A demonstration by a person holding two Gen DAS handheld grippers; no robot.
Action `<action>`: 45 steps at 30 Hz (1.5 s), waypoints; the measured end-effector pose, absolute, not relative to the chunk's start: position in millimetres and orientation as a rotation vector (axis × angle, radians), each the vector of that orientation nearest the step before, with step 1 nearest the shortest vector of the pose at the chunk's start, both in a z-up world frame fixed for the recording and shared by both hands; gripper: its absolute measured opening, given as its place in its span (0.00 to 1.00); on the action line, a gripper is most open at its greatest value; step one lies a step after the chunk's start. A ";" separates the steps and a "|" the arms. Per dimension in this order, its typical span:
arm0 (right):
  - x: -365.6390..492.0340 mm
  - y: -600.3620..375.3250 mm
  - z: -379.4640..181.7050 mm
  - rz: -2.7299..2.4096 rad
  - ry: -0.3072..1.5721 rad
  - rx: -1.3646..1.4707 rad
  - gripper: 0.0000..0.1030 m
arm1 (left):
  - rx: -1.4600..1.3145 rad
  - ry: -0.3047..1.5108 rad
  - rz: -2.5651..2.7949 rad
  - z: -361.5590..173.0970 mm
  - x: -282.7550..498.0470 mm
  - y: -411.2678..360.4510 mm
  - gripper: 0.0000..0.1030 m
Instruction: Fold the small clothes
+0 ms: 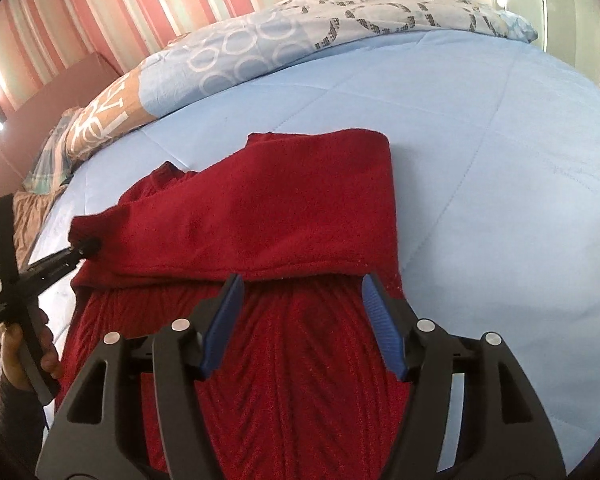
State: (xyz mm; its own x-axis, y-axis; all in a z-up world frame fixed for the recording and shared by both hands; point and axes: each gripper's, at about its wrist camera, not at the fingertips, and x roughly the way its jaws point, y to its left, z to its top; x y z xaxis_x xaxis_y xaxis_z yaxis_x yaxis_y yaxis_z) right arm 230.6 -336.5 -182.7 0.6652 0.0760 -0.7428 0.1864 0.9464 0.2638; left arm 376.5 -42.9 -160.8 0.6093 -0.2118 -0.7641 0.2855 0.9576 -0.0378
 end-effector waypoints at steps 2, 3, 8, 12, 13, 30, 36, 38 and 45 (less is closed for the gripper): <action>230.2 -337.6 -179.9 -0.070 0.838 0.326 0.61 | 0.062 0.845 -0.303 -150.5 369.1 -36.9 0.15; 229.5 -338.7 -179.4 -0.072 0.835 0.327 0.61 | 0.061 0.839 -0.300 -146.7 366.4 -33.2 0.15; 231.5 -339.7 -186.0 -0.076 0.850 0.332 0.61 | 0.045 0.908 -0.281 -159.7 375.5 -24.2 0.15; 231.5 -341.1 -191.0 -0.073 0.859 0.335 0.61 | 0.025 0.975 -0.275 -184.5 378.3 -21.0 0.16; 231.8 -341.3 -191.9 -0.074 0.862 0.329 0.61 | 0.012 0.978 -0.278 -185.0 379.4 -19.1 0.18; 273.6 -311.8 -182.6 0.025 0.817 0.346 0.66 | -0.066 0.896 -0.381 -154.5 380.0 -46.8 0.64; 303.4 -286.7 -214.5 0.091 0.890 0.295 0.66 | -0.140 0.968 -0.394 -188.1 394.9 -24.9 0.52; 300.1 -298.1 -222.6 0.088 0.894 0.320 0.65 | -0.156 0.973 -0.406 -188.5 394.3 -14.1 0.40; 287.8 -333.5 -207.5 0.072 0.844 0.421 0.67 | -0.042 0.895 -0.322 -153.3 378.4 -11.8 0.80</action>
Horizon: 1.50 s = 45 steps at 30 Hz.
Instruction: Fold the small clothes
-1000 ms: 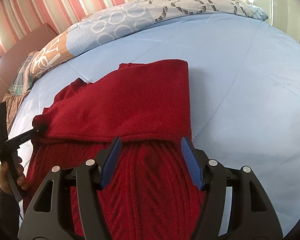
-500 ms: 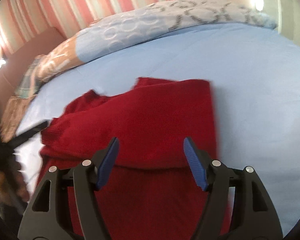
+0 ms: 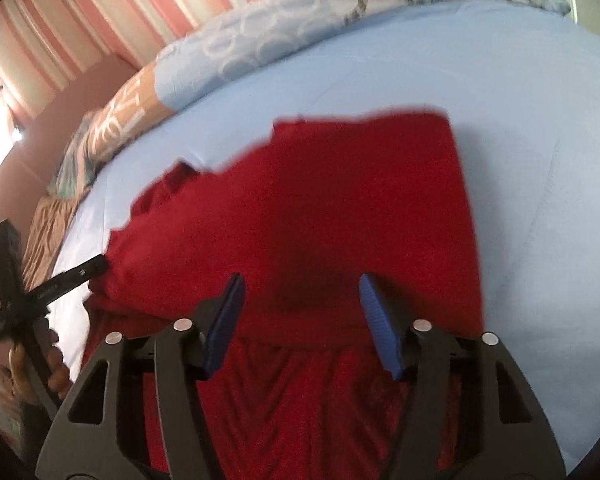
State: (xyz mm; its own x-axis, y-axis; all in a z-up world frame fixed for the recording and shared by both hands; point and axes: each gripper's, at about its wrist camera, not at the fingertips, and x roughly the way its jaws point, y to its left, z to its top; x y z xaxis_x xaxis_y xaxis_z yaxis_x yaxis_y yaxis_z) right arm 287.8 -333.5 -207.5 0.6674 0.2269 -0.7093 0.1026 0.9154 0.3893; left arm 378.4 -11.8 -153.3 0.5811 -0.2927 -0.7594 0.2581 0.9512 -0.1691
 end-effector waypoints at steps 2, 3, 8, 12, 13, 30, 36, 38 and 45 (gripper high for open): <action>298.2 -324.6 -188.4 0.061 0.782 0.367 0.74 | 0.010 0.775 -0.283 -128.4 372.1 -29.7 0.95; 310.8 -319.7 -181.1 0.031 0.767 0.344 0.75 | 0.031 0.747 -0.285 -120.8 374.3 -41.8 0.95; 375.2 -308.9 -195.4 -0.105 0.859 0.229 0.74 | 0.147 0.800 -0.203 -140.3 411.9 -102.9 0.95; 401.4 -309.4 -230.3 -0.152 0.947 0.152 0.79 | 0.237 0.863 -0.091 -181.4 433.2 -113.2 0.95; 404.1 -314.4 -237.0 -0.149 0.945 0.173 0.81 | 0.231 0.884 -0.081 -191.3 438.9 -109.3 0.96; 315.8 -316.1 -229.1 -0.096 0.933 0.176 0.87 | 0.124 0.968 -0.116 -201.0 392.6 -22.3 0.97; 322.5 -309.3 -238.6 -0.091 0.940 0.142 0.97 | 0.055 0.997 -0.136 -209.2 400.4 -13.5 0.99; 321.6 -309.3 -237.4 -0.087 0.937 0.144 0.97 | 0.084 0.982 -0.130 -204.6 396.9 -16.5 0.99; 277.0 -311.9 -195.7 -0.001 0.858 0.229 0.97 | 0.182 0.887 -0.132 -156.9 345.3 -21.0 0.98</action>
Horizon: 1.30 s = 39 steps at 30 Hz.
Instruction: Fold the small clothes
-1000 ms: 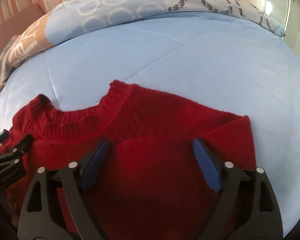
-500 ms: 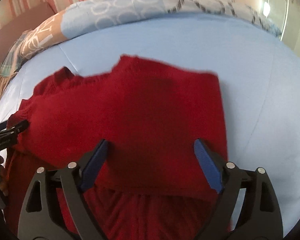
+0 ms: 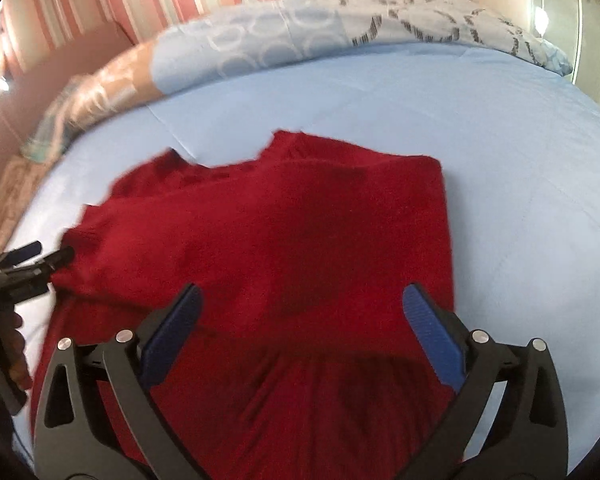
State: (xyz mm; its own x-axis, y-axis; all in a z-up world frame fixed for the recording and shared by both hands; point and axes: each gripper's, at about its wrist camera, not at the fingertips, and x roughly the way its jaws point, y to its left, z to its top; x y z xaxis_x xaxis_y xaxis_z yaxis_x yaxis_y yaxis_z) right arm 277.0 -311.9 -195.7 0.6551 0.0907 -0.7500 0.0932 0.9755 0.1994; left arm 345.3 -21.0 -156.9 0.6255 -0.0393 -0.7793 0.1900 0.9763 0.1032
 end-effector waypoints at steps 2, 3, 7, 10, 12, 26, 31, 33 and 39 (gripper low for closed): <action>255.8 -311.8 -185.7 0.005 0.850 0.258 0.97 | 0.187 0.860 -0.145 -143.3 321.3 -23.0 0.98; 243.6 -311.2 -181.1 0.008 0.842 0.267 0.97 | 0.188 0.846 -0.153 -138.4 310.3 -22.2 0.98; 195.2 -308.4 -163.1 0.002 0.817 0.258 0.97 | 0.167 0.839 -0.195 -123.7 260.8 -15.7 0.98; 156.2 -307.7 -154.3 0.008 0.808 0.249 0.97 | 0.110 0.848 -0.206 -121.8 220.3 0.9 0.98; 129.0 -305.0 -153.8 0.011 0.807 0.232 0.97 | 0.088 0.849 -0.189 -127.0 191.4 12.7 0.98; 33.5 -277.1 -187.2 -0.048 0.841 0.181 0.97 | 0.006 0.896 -0.164 -166.5 87.3 50.1 0.98; 16.8 -271.7 -182.3 -0.060 0.836 0.095 0.97 | -0.127 0.887 -0.229 -163.3 70.8 77.1 0.98; 15.2 -272.0 -182.5 -0.068 0.834 0.087 0.97 | -0.159 0.884 -0.257 -159.8 61.9 88.1 0.98; 12.3 -271.6 -185.7 -0.076 0.809 0.161 0.97 | -0.144 0.960 -0.286 -169.2 39.8 102.9 0.98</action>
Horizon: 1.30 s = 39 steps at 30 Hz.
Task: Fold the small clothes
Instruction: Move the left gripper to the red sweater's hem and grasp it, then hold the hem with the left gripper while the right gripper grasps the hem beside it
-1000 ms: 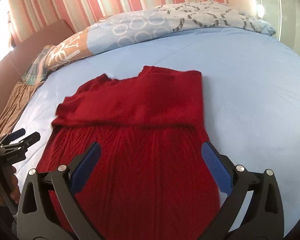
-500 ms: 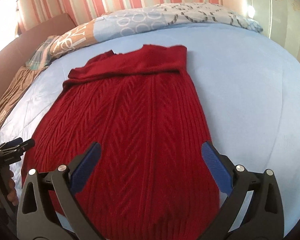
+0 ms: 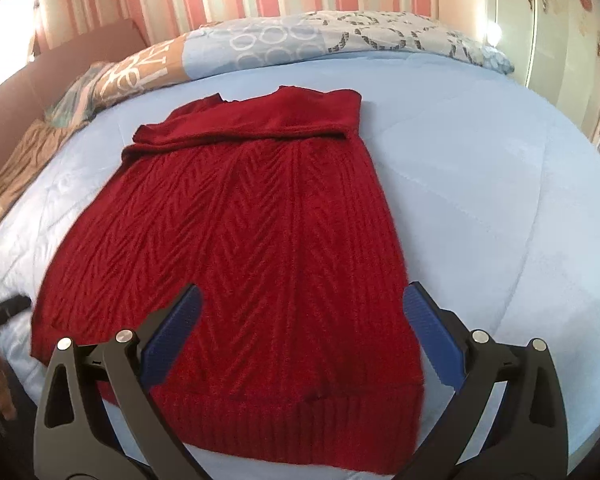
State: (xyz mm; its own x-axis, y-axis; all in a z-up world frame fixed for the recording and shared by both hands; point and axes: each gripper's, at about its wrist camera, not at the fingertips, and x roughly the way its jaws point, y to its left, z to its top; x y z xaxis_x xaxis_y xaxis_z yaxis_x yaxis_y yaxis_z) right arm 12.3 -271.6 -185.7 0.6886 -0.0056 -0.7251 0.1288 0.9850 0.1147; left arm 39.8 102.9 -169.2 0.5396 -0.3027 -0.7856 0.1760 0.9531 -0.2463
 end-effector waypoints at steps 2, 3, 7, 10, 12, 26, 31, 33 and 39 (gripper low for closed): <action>9.6 -268.9 -186.3 -0.061 0.807 0.166 0.97 | -0.154 0.976 -0.289 -172.8 35.0 102.0 0.98; 8.3 -267.2 -186.1 -0.057 0.806 0.157 0.97 | -0.163 0.987 -0.292 -174.5 34.3 101.6 0.97; 3.9 -267.8 -186.3 -0.057 0.804 0.139 0.97 | -0.206 1.032 -0.292 -182.6 31.5 103.9 0.97; 0.6 -273.8 -188.0 -0.065 0.804 0.161 0.97 | -0.266 1.076 -0.316 -190.9 30.2 108.7 0.97; -1.3 -278.8 -190.4 -0.075 0.803 0.182 0.97 | -0.240 1.104 -0.330 -195.3 29.1 101.5 0.77; -24.1 -292.1 -207.4 -0.111 0.853 0.182 0.96 | -0.128 1.079 -0.254 -195.1 22.7 86.0 0.23; -30.3 -305.6 -217.7 -0.164 0.868 0.212 0.87 | -0.131 1.044 -0.266 -194.4 30.0 81.9 0.23; -28.1 -310.5 -224.3 -0.161 0.897 0.240 0.66 | -0.126 1.035 -0.270 -195.4 33.7 80.2 0.23; -27.5 -304.8 -230.0 -0.136 0.921 0.246 0.36 | -0.085 1.002 -0.279 -192.7 38.4 73.5 0.22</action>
